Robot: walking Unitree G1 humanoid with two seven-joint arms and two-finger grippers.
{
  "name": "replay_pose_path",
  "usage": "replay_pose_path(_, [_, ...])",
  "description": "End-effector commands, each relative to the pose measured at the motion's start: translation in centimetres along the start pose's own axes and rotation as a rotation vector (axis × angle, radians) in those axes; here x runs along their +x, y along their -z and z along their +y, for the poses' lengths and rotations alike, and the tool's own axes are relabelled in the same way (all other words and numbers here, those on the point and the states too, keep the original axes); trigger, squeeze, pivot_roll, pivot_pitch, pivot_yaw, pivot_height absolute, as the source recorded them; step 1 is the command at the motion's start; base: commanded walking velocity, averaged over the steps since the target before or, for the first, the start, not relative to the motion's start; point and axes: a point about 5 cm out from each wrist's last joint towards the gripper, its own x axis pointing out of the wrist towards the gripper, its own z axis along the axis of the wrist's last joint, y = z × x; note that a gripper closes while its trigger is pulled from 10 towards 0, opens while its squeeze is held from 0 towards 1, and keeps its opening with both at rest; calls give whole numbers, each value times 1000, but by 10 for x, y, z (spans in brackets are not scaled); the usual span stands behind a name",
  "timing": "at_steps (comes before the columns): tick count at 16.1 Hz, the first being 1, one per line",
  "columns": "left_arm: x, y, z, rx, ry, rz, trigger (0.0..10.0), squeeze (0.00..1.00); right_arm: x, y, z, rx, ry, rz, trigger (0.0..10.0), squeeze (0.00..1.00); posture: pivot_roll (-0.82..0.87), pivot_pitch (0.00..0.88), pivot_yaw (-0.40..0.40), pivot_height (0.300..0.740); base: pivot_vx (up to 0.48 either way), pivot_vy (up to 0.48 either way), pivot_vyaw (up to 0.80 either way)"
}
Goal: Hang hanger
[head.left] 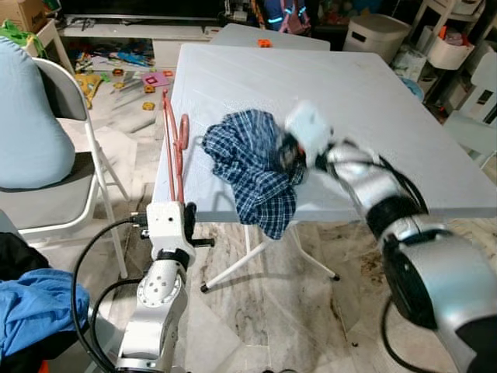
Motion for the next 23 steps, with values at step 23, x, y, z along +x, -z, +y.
replay_pose_path(23, [10, 16, 9, -7, 10, 114, 10000, 0, -54, 43, 56, 389, -502, -78, 10000, 1000, 51, 40, -34, 740, 0, 0, 0])
